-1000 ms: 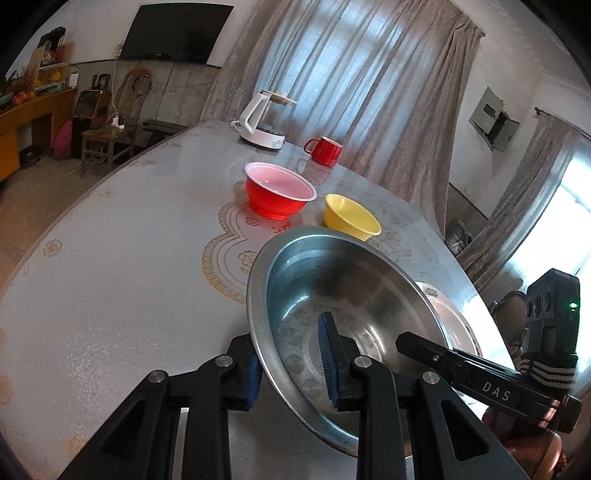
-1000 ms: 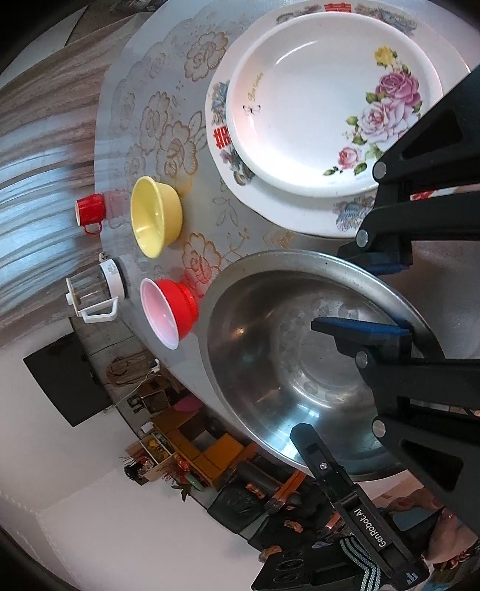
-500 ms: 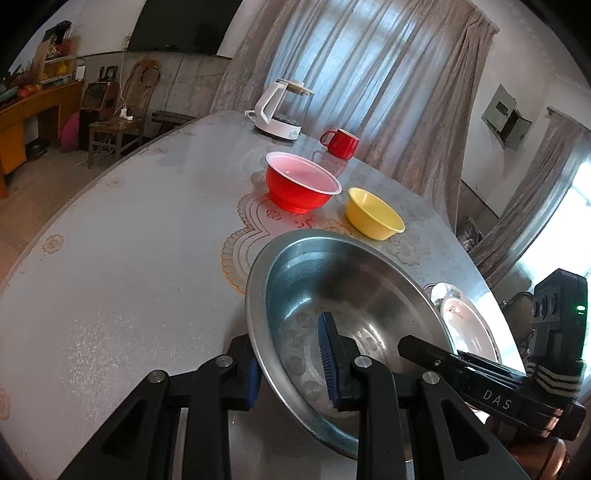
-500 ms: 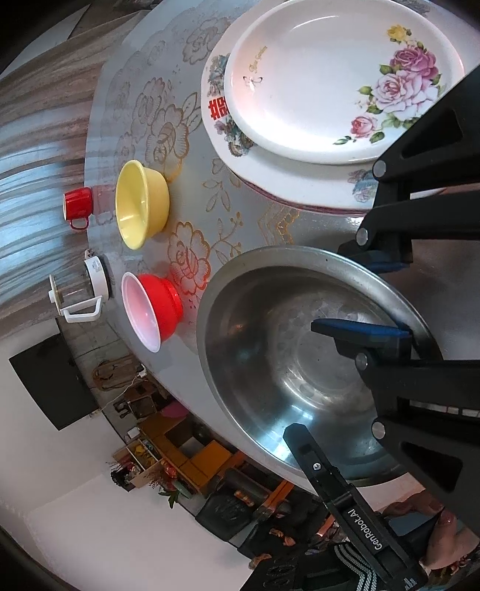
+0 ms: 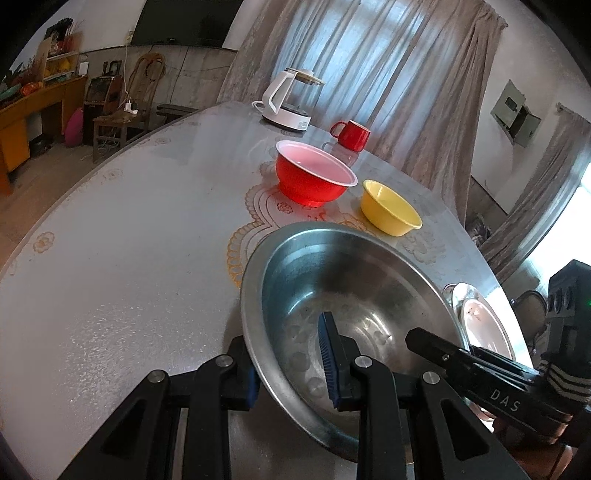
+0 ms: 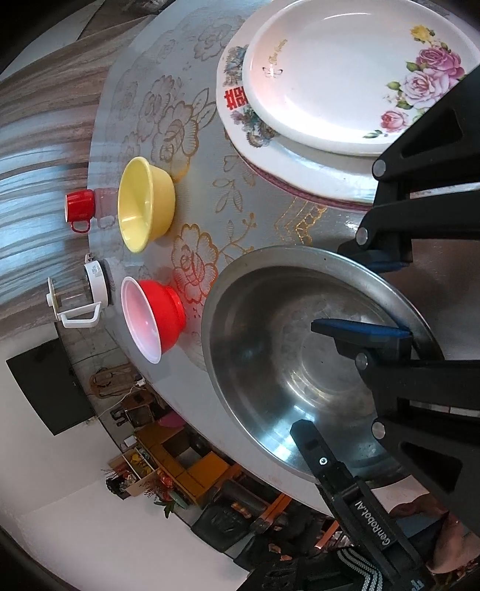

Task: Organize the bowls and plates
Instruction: 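Lower the steel bowl onto the table and open both grippers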

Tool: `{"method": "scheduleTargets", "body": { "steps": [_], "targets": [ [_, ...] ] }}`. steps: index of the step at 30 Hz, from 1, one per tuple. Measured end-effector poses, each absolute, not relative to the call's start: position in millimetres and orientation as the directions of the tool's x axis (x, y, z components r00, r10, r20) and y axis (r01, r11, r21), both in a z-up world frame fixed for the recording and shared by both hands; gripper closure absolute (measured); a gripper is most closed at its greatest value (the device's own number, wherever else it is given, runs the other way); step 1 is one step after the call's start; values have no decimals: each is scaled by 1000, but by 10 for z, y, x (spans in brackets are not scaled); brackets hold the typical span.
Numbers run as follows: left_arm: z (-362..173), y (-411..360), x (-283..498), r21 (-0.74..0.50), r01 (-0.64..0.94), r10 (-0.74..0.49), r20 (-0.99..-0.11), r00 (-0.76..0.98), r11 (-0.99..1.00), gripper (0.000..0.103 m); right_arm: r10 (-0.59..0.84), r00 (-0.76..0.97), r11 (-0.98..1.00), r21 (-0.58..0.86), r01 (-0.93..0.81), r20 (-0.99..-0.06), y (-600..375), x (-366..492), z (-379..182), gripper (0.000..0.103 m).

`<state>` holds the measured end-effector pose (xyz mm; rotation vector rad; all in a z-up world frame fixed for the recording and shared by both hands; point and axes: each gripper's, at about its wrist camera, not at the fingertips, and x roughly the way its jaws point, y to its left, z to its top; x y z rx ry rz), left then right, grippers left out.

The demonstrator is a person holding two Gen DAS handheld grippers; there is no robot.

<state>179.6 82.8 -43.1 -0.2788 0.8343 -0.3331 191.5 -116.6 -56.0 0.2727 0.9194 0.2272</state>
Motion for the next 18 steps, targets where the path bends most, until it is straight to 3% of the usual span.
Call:
{"method": "scheduleTargets", "body": {
  "steps": [3,7,13,18],
  "targets": [
    [-448,821,1797,-369,177,-395,-677,622,912,75,306,581,943,322,-79,-754,-1149,1913,-556,79],
    [-458,841,1776,-384,172,-404,-677,615,907,75,326,571,936,343,-82,-753,-1171,1869,-520,69],
    [-410,867,1707,-394,161,-402,-663,632,905,60,293,619,944,322,-68,-729,-1300,1666,-362,66],
    [-360,842,1655,-379,165,-391,-659,643,911,53,304,648,934,352,-58,-698,-1445,1550,-241,66]
  ]
}}
